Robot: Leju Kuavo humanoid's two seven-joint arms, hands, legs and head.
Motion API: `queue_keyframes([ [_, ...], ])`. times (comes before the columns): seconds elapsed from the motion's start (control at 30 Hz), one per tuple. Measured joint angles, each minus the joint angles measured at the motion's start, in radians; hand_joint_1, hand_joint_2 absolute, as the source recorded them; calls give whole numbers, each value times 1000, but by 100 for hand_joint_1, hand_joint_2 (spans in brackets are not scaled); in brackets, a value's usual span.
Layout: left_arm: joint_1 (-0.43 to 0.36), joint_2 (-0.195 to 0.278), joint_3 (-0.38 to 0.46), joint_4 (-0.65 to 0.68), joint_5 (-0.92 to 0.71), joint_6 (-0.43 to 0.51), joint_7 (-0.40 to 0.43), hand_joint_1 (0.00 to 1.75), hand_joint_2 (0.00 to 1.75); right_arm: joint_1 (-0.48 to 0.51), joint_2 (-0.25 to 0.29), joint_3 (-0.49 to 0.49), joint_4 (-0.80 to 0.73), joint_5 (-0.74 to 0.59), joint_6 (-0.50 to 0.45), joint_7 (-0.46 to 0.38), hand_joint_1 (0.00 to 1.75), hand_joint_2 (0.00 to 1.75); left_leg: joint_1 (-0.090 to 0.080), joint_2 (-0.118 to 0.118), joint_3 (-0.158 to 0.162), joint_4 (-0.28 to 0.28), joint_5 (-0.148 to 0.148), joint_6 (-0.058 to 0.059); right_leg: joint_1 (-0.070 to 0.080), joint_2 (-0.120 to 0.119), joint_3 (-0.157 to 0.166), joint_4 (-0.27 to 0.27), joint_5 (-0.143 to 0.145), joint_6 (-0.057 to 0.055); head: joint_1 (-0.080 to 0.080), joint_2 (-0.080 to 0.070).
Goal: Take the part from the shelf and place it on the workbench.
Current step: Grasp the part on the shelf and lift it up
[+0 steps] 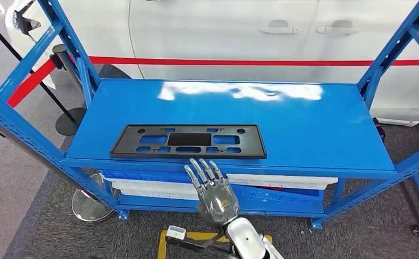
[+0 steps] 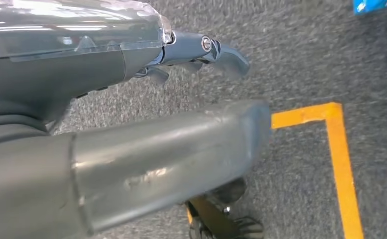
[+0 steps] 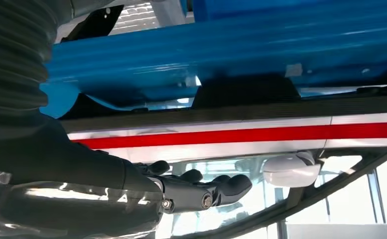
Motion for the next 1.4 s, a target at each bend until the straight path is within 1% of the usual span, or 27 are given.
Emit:
queue_keyframes([
  [0.07,0,0,6,0,-7,0,0,0,0,-8,7,0,28,-11,-12,0,0,175,5,0,-72,132,-52,-10,0,-1,5,-1,-4,-3,-2,0],
  [0.1,1,0,10,0,-11,0,0,0,0,-9,8,0,40,-16,-14,0,0,175,8,0,-101,179,-62,-15,0,0,6,1,-7,-3,-3,0],
  [0.13,2,0,14,0,-15,0,0,0,0,-9,9,0,48,-20,-16,-1,0,175,12,1,-116,193,-52,-18,-1,0,8,2,-10,-1,-2,0],
  [0.17,4,0,17,0,-18,0,0,0,0,-9,11,0,56,-25,-18,-2,0,175,15,1,-110,167,-22,-22,-2,1,11,5,-15,1,-3,0],
  [0.23,4,-1,22,0,-21,0,1,0,0,-11,16,0,65,-32,-20,-4,0,175,22,2,-60,44,55,-29,-4,3,18,13,-27,10,-3,0],
  [0.3,2,-2,27,0,-26,0,2,0,0,-15,21,-1,70,-38,-23,-7,0,175,21,3,-23,-47,89,-24,-1,4,18,25,-37,22,-6,0],
  [0.4,4,-5,35,1,-31,0,4,0,0,-18,24,-1,71,-42,-25,-9,0,175,17,3,-20,-59,84,0,1,4,15,29,-42,36,-4,0],
  [0.47,5,-6,39,1,-33,0,5,0,0,-20,25,-2,71,-45,-26,-9,0,175,18,3,-17,-63,84,16,-1,3,4,58,-64,45,-1,0],
  [0.5,5,-6,41,0,-33,0,5,0,0,-21,26,-2,71,-47,-26,-9,0,175,18,3,-16,-64,83,23,-2,3,-16,100,-88,49,0,0],
  [0.57,4,-7,43,0,-34,0,6,0,0,-21,26,-3,72,-51,-26,-9,0,175,15,3,-15,-64,81,30,-3,2,-86,233,-145,53,3,0],
  [0.6,4,-7,44,1,-35,0,8,0,0,-20,26,-3,72,-52,-26,-9,0,175,13,3,-15,-64,79,32,-2,2,-119,290,-161,53,4,0],
  [0.63,5,-7,45,1,-35,0,9,0,0,-19,26,-4,72,-54,-26,-9,0,175,11,3,-13,-64,78,34,-2,2,-139,317,-157,50,4,0],
  [0.67,5,-7,45,1,-37,0,10,0,0,-19,26,-4,73,-56,-26,-10,0,175,8,2,-10,-64,76,35,-1,2,-140,306,-134,46,4,0],
  [0.73,5,-9,47,1,-43,0,11,0,0,-20,26,-4,72,-59,-26,-11,0,175,4,0,0,-65,70,36,6,2,-88,182,-56,27,5,0],
  [0.8,4,-14,50,1,-50,0,11,0,0,-21,26,-5,71,-63,-27,-12,0,175,-1,0,6,-65,64,31,15,1,-37,70,-14,7,4,0],
  [0.83,4,-15,52,1,-52,0,12,0,0,-21,26,-6,70,-65,-27,-13,0,175,-1,0,6,-65,62,27,18,1,-27,47,-14,3,3,0],
  [0.9,3,-16,57,1,-56,-1,12,0,0,-21,27,-11,66,-72,-29,-15,0,175,1,1,8,-69,60,16,19,3,-23,37,-16,3,2,0],
  [0.97,3,-16,63,1,-64,-2,13,0,0,-20,29,-17,61,-79,-31,-17,0,175,2,3,8,-59,50,6,11,4,-11,21,-14,3,2,0],
  [1.0,2,-16,65,1,-68,-2,13,0,0,-21,31,-18,57,-85,-32,-18,0,175,2,3,-2,-33,34,2,7,3,-3,13,-13,1,0,0],
  [1.1,3,-15,73,2,-78,-4,14,0,0,-23,35,-23,47,-105,-35,-22,0,175,8,3,-90,139,-40,-12,4,1,12,6,-19,-4,-5,0],
  [1.13,5,-15,75,2,-81,-5,14,0,0,-22,35,-25,46,-110,-35,-23,0,175,10,3,-117,185,-49,-17,3,1,15,7,-22,-4,-6,0],
  [1.17,6,-14,78,2,-84,-6,15,0,0,-22,35,-28,44,-113,-35,-23,0,175,14,3,-129,197,-40,-21,3,2,18,8,-27,-3,-6,0],
  [1.2,7,-14,80,2,-86,-7,15,0,0,-21,35,-30,42,-115,-35,-23,0,175,17,4,-124,173,-12,-25,1,3,23,9,-32,-1,-7,0],
  [1.27,7,-14,84,2,-88,-9,15,0,0,-21,35,-35,33,-120,-35,-23,0,175,24,4,-77,60,64,-32,-1,5,32,17,-45,8,-7,0],
  [1.3,6,-14,87,2,-89,-9,16,0,0,-22,35,-38,28,-122,-34,-23,0,175,25,4,-53,4,84,-30,0,7,33,24,-53,15,-9,0],
  [1.33,5,-14,89,2,-90,-10,16,0,0,-22,35,-41,22,-125,-34,-23,0,175,24,3,-39,-30,91,-25,1,7,32,29,-59,22,-10,0],
  [1.4,5,-15,92,2,-93,-11,18,0,0,-23,34,-49,15,-129,-34,-22,0,175,20,2,-32,-49,81,-9,4,7,29,33,-64,31,-8,0],
])
